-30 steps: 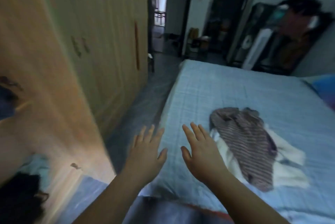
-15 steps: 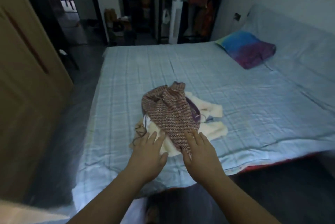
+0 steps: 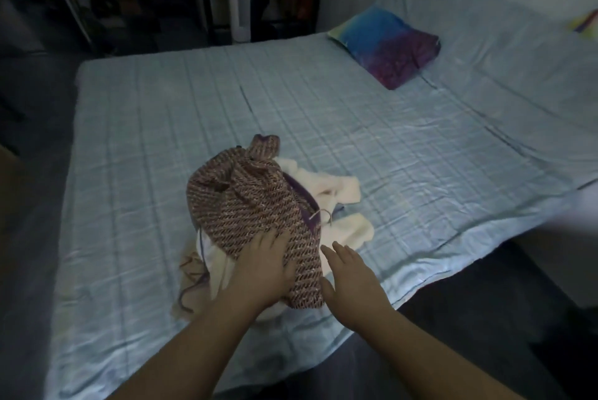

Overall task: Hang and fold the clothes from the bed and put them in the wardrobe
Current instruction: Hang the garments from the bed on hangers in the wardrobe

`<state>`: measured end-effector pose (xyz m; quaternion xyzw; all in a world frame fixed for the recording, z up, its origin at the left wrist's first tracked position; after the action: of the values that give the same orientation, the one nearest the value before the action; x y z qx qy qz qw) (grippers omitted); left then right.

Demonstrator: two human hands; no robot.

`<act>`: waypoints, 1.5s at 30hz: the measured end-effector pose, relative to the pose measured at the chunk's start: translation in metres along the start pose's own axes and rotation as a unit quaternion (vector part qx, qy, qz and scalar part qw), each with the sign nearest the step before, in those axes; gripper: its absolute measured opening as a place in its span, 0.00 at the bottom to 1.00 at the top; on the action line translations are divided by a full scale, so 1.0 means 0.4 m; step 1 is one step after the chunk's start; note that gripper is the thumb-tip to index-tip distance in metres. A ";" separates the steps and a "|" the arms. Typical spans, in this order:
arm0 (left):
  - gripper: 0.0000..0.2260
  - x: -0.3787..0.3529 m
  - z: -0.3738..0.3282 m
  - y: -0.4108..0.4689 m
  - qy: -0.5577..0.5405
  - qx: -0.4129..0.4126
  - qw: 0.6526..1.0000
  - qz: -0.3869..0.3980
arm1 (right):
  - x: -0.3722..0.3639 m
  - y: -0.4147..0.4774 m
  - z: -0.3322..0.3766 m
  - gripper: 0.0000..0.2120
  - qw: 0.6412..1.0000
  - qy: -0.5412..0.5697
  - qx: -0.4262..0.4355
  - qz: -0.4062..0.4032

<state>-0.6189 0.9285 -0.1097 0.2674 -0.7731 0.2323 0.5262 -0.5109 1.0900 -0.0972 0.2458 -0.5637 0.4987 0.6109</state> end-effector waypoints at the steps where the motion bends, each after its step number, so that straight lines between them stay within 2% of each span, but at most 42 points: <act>1: 0.28 -0.005 0.019 0.039 -0.002 -0.003 1.000 0.006 | -0.009 0.036 -0.004 0.31 1.000 0.007 -0.013 0.018; 5: 0.29 -0.040 0.074 0.152 -0.016 -0.006 0.998 0.053 | -0.056 0.146 -0.026 0.28 0.995 0.026 -0.067 0.073; 10: 0.28 -0.099 0.116 0.218 -0.040 0.011 0.993 0.106 | -0.118 0.239 -0.055 0.27 0.974 0.116 -0.127 0.148; 14: 0.28 -0.139 0.145 0.260 -0.076 0.039 0.985 0.150 | -0.159 0.330 -0.073 0.27 0.955 0.173 -0.173 0.170; 17: 0.27 -0.154 0.162 0.302 -0.088 0.048 0.983 0.156 | -0.198 0.396 -0.089 0.28 0.941 0.183 -0.210 0.192; 21: 0.25 -0.173 0.181 0.358 -0.077 0.047 0.984 0.153 | -0.254 0.487 -0.097 0.23 0.921 0.232 -0.229 0.215; 24: 0.26 -0.192 0.197 0.394 -0.081 0.058 0.979 0.180 | -0.303 0.553 -0.111 0.21 0.897 0.253 -0.270 0.244; 28: 0.26 -0.207 0.232 0.434 -0.089 0.064 0.971 0.211 | -0.361 0.616 -0.126 0.19 0.849 0.256 -0.328 0.327; 33: 0.26 -0.201 0.288 0.458 -0.102 0.087 0.965 0.227 | -0.382 0.649 -0.109 0.26 0.813 0.301 -0.331 0.372; 35: 0.25 -0.194 0.304 0.463 -0.102 0.087 0.964 0.229 | -0.376 0.650 -0.107 0.28 0.804 0.326 -0.330 0.373; 37: 0.25 -0.184 0.313 0.470 -0.106 0.087 0.964 0.227 | -0.364 0.646 -0.105 0.24 0.808 0.342 -0.314 0.362; 39: 0.25 -0.167 0.315 0.477 -0.112 0.081 0.966 0.217 | -0.347 0.641 -0.098 0.21 0.837 0.338 -0.288 0.320; 42: 0.26 -0.124 0.304 0.477 -0.124 0.059 0.978 0.156 | -0.310 0.629 -0.075 0.19 0.885 0.318 -0.263 0.217; 45: 0.26 -0.067 0.287 0.465 -0.122 0.021 0.988 0.091 | -0.248 0.613 -0.044 0.14 0.899 0.335 -0.247 0.134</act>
<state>-0.8121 0.9989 -0.1881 0.2334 -0.8475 0.2612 0.3988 -0.7072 1.1660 -0.2584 -0.1721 -0.4583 0.4736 0.7321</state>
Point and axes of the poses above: each hand's wrist, its own y-axis towards the middle knuckle, its own x-axis out of the back of the hand, z = x × y, the point moved 2 cm from there along y, towards the middle knuckle, and after that the axes turned 12 degrees about -x, right-handed, at the moved point
